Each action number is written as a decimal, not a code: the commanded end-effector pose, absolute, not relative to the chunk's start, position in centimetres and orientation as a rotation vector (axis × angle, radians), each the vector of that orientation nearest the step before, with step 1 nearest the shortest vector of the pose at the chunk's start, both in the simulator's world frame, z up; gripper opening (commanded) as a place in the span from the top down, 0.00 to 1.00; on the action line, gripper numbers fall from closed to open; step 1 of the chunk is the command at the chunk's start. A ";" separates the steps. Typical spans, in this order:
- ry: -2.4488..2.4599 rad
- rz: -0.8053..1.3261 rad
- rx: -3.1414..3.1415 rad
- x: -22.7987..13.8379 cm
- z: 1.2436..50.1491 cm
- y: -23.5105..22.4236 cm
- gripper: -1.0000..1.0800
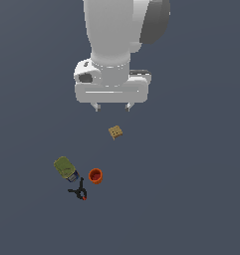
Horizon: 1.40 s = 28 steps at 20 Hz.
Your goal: Pick up a designated object from a clutter of objects.
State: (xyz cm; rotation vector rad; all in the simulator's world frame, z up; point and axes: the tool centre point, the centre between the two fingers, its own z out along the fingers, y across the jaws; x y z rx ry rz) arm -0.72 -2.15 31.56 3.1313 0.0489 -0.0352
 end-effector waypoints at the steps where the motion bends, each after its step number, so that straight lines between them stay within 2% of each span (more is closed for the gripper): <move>1: 0.056 -0.036 3.131 -0.7 31.2 -2.1 0.04; 8: 0.116 -0.033 3.131 -1.0 28.6 -2.2 0.04; 15: 0.226 -0.028 3.126 -2.0 23.9 -2.2 0.04; 28: 0.504 -0.014 3.098 -6.8 13.2 -2.2 0.04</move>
